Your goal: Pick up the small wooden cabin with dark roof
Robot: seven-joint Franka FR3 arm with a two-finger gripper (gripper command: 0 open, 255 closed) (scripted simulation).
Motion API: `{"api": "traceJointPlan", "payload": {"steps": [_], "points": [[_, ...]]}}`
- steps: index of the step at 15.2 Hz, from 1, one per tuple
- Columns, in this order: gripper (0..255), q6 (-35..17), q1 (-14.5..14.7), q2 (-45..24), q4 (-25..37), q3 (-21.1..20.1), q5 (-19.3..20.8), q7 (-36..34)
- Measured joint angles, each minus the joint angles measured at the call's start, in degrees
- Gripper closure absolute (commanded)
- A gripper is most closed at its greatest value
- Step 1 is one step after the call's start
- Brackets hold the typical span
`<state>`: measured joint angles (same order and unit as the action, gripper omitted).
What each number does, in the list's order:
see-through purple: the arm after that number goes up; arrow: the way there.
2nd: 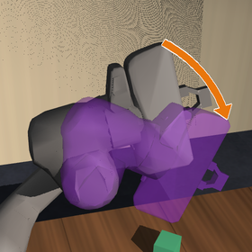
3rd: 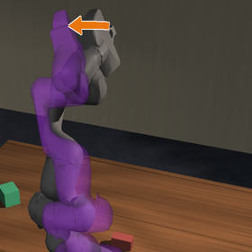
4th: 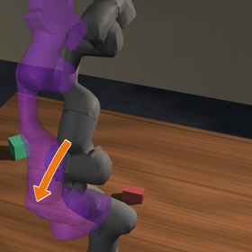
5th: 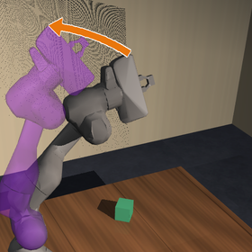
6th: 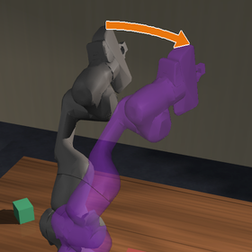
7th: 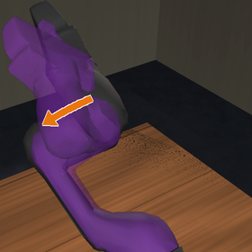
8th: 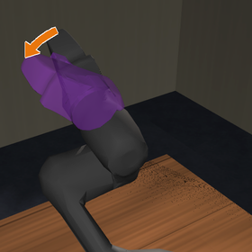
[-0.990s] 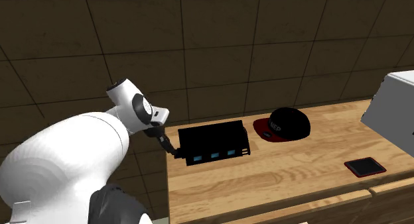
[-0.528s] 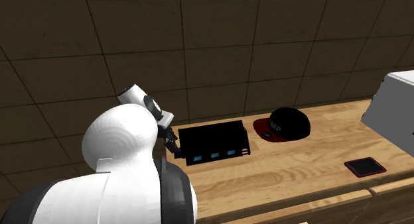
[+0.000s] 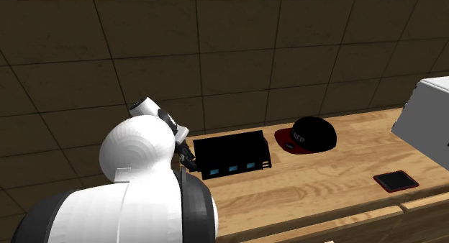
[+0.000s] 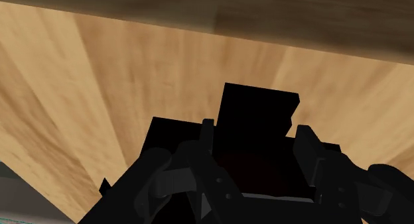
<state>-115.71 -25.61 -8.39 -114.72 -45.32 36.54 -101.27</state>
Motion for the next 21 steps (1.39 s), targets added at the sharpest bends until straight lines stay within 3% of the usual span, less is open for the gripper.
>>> {"api": "traceJointPlan", "payload": {"steps": [8, 21], "points": [[255, 0.2, 0.0, 0.1, 0.1, 0.0, -0.2, 0.2], [255, 6.5, -0.7, 4.2, 5.5, -0.7, -5.1, 6.1]]}}
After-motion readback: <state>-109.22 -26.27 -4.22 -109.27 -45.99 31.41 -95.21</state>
